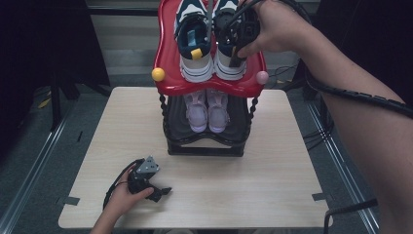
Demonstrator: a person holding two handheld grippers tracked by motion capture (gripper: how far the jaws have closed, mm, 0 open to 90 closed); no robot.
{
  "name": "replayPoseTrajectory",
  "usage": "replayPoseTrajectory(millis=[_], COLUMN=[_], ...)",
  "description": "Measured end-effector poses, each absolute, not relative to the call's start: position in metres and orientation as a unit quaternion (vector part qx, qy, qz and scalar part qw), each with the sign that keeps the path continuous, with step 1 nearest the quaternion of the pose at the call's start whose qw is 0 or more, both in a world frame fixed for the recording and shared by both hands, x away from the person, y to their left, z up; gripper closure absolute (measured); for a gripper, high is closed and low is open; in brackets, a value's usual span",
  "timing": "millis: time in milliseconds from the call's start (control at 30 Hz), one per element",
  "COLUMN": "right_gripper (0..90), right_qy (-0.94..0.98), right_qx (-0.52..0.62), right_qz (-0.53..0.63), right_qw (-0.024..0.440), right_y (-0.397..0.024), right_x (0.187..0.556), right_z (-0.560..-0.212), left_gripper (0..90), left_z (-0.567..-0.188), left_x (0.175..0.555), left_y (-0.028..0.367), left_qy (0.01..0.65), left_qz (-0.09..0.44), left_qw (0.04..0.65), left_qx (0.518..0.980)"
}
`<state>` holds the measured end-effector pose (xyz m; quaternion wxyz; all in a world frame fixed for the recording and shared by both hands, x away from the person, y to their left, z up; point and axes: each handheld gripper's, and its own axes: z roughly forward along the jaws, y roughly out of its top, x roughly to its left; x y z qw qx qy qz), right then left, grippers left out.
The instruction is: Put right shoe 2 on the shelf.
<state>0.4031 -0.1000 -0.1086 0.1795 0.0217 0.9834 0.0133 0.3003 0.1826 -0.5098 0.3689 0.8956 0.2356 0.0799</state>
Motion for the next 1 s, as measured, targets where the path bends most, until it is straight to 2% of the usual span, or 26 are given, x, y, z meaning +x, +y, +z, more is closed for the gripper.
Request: replayPoseTrajectory(millis=[200,567,900,1000], right_gripper=[59.6,43.9,28.4,26.7], right_qy=[0.981,0.981,0.98,0.979], right_qx=[0.033,0.066,0.119,0.128], right_qz=[0.02,0.038,0.068,0.073], right_qw=[0.192,0.179,0.147,0.139], right_y=[-0.103,-0.105,-0.108,-0.108], right_x=[0.402,0.4,0.401,0.4], right_z=[-0.109,-0.108,-0.099,-0.097], left_gripper=[0.0,0.0,0.0,0.0], left_z=[-0.51,-0.51,-0.51,-0.51], left_x=[0.302,0.302,0.302,0.302], left_y=[0.182,0.182,0.182,0.182], left_qy=[0.229,0.23,0.23,0.23], left_qz=[0.078,0.08,0.08,0.08], left_qw=[0.372,0.369,0.369,0.369], left_qx=[0.896,0.897,0.897,0.897])
